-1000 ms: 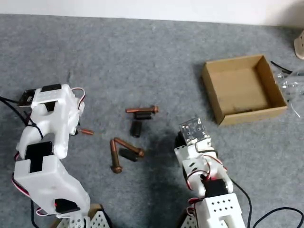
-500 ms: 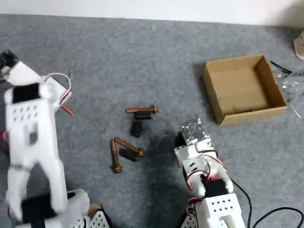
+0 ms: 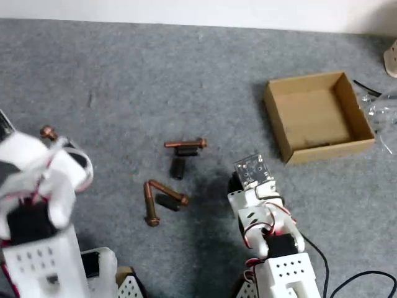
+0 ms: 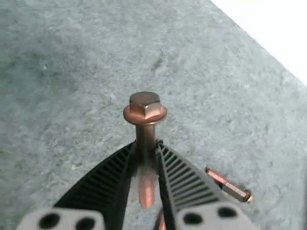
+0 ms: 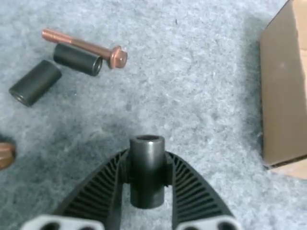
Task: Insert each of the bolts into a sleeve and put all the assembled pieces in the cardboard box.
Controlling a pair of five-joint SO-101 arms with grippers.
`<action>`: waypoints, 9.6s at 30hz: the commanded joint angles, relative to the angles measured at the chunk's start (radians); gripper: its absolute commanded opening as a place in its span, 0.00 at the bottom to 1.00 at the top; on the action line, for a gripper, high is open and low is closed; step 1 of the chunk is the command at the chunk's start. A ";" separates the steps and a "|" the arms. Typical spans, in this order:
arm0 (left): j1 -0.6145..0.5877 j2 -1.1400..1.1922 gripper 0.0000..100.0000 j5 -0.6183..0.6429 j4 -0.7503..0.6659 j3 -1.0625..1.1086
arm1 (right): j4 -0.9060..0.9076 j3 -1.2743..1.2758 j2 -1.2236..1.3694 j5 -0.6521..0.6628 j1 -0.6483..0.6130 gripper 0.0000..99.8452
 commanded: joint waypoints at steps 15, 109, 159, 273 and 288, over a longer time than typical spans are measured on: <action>0.418 -0.539 0.00 -0.034 -0.411 0.636 | -0.039 0.012 -0.016 0.014 -0.081 0.01; 0.814 -0.727 0.00 0.195 -0.569 0.733 | -0.005 0.114 -0.423 0.089 -0.415 0.00; 0.314 -0.722 0.47 0.354 -0.519 0.788 | -0.025 0.113 -0.423 0.084 -0.269 0.00; 0.193 -0.720 0.01 -0.727 -0.505 0.987 | -0.053 -0.852 0.777 -0.552 0.104 0.26; 0.142 -0.723 0.01 -0.712 -0.505 0.978 | 0.028 -0.599 0.757 -0.121 -0.504 0.26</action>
